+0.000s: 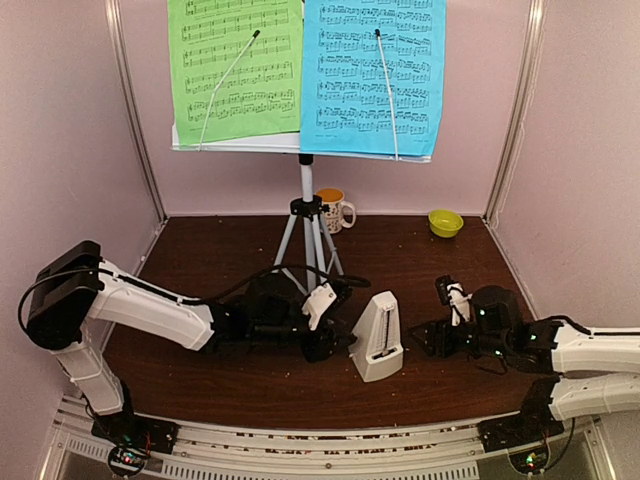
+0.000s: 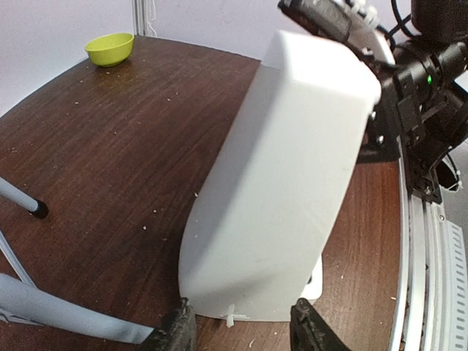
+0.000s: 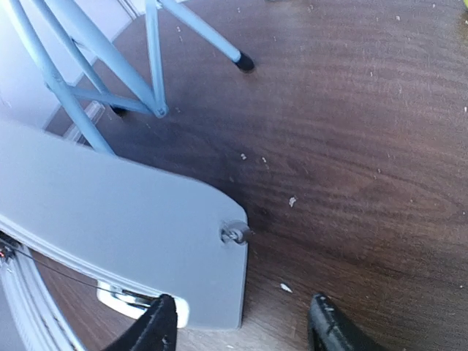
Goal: Set up the instrument practice props
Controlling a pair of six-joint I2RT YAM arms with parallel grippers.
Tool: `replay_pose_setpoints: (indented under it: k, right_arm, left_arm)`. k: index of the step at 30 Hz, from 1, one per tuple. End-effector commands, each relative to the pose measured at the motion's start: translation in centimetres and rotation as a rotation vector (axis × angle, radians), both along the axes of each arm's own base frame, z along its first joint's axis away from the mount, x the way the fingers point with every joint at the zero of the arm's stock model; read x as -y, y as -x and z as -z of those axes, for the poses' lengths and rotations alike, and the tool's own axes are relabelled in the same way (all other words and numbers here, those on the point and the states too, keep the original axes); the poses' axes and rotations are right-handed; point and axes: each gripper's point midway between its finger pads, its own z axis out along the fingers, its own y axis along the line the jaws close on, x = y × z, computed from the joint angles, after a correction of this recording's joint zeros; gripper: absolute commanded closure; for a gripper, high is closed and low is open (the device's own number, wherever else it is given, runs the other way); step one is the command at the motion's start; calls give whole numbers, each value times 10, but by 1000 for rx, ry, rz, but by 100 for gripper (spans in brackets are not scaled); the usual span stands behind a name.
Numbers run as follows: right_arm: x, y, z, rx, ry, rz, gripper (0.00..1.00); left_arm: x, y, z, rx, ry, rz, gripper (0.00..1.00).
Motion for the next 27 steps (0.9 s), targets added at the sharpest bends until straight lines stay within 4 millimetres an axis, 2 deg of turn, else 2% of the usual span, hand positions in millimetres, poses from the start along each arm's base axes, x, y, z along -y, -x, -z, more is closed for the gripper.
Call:
replay_pose_setpoints:
  k: [1, 5, 9, 14, 19, 23, 27]
  right_arm:
    - [10, 4, 34, -108, 60, 50, 45]
    - [18, -1, 50, -129, 76, 121, 52]
    - [4, -2, 56, -148, 53, 78, 54]
    - [-22, 6, 49, -139, -22, -15, 54]
    - [-37, 19, 45, -142, -35, -86, 54]
    - [-40, 27, 42, -138, -40, -119, 53]
    - [-31, 28, 37, -115, -13, -108, 50]
  left_arm:
    - [3, -10, -14, -19, 44, -28, 55]
    - [0, -11, -20, -10, 54, -36, 55]
    - [-3, -13, -20, -7, 46, -47, 55]
    - [-11, -19, -23, -3, 54, -70, 55]
    - [-16, -24, -24, 1, 58, -84, 55]
    - [-18, -25, -23, 1, 56, -85, 55]
    - [-20, -26, -22, -1, 56, -86, 55]
